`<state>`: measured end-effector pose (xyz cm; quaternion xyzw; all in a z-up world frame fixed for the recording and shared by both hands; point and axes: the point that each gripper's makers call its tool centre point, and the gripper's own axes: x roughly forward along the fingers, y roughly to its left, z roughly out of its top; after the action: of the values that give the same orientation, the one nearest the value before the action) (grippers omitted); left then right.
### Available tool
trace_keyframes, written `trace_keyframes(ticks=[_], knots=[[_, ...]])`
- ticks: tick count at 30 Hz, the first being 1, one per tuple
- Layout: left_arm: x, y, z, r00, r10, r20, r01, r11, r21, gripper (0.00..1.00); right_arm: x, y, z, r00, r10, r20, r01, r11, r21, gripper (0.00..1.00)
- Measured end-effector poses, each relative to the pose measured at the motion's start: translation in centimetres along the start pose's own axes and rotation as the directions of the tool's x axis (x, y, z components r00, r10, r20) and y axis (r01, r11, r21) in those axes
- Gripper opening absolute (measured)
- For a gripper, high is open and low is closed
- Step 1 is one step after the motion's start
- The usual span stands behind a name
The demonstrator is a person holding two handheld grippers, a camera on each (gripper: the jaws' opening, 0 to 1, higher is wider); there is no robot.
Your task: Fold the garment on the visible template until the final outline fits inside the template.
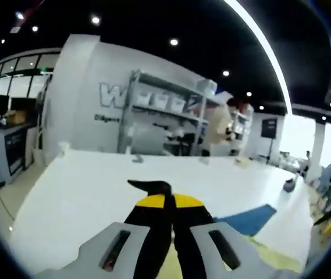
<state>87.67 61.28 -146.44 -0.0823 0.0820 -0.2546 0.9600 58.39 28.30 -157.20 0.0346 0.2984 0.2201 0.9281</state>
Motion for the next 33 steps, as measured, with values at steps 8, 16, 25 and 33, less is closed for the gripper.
trace_keyframes(ticks=[8,16,25,33], knots=[[2.4,-4.7,-1.0,0.997,-0.081,-0.006,0.081,0.996,-0.027,0.0,-0.9,-0.5,-0.2,1.0,-0.028,-0.006,0.028,1.0,-0.009,0.49],[5.0,-9.8,-4.6,0.981,-0.171,-0.096,0.177,0.983,0.058,0.0,-2.1,-1.2,-0.2,0.998,-0.059,-0.006,0.058,0.998,-0.015,0.49],[7.6,-12.5,-10.6,0.952,-0.208,-0.225,0.235,0.967,0.102,0.0,-2.2,-0.8,-1.3,0.997,-0.07,-0.044,0.069,0.997,-0.041,0.48],[8.0,-15.9,-14.8,0.921,-0.256,-0.293,0.29,0.954,0.078,0.0,-2.6,-0.9,-1.6,0.996,-0.071,-0.048,0.071,0.997,-0.008,0.48]])
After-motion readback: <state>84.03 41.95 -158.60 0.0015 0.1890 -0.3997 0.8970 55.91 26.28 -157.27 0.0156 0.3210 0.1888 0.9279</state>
